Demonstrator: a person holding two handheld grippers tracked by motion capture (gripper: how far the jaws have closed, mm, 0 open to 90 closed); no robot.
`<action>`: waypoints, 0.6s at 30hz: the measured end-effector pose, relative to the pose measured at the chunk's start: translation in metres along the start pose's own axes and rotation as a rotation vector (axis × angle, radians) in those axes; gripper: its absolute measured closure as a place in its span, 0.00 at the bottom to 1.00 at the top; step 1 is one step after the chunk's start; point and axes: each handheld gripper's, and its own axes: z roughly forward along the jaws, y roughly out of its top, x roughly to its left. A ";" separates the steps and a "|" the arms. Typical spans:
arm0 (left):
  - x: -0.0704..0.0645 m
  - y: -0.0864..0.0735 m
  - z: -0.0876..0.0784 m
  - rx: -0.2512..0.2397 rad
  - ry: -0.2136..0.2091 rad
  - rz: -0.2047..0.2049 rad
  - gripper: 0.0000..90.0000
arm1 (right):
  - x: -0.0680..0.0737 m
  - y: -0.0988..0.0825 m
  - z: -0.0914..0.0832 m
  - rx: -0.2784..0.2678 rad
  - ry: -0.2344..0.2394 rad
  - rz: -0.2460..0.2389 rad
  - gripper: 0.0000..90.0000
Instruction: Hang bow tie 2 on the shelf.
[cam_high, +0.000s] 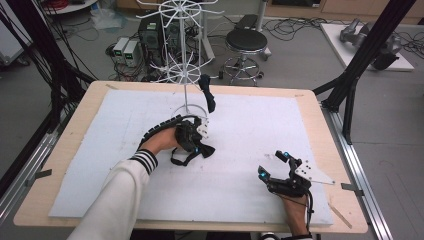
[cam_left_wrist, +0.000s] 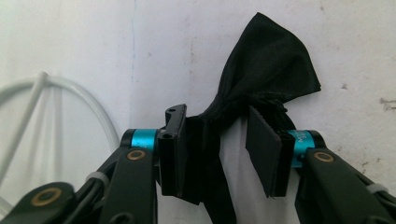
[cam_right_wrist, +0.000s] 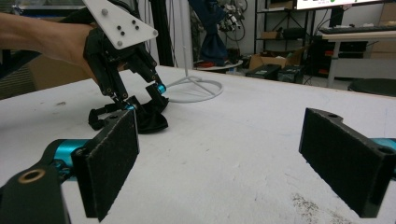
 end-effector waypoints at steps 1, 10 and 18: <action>0.000 0.000 0.000 0.003 -0.011 -0.015 0.67 | 0.000 0.000 0.000 -0.002 0.003 -0.001 0.13; 0.001 0.000 0.000 0.003 -0.031 -0.060 0.81 | 0.000 0.000 0.000 0.000 0.001 0.003 0.13; 0.000 -0.001 -0.001 0.000 -0.019 -0.085 0.84 | 0.000 0.000 0.000 -0.001 -0.001 0.000 0.13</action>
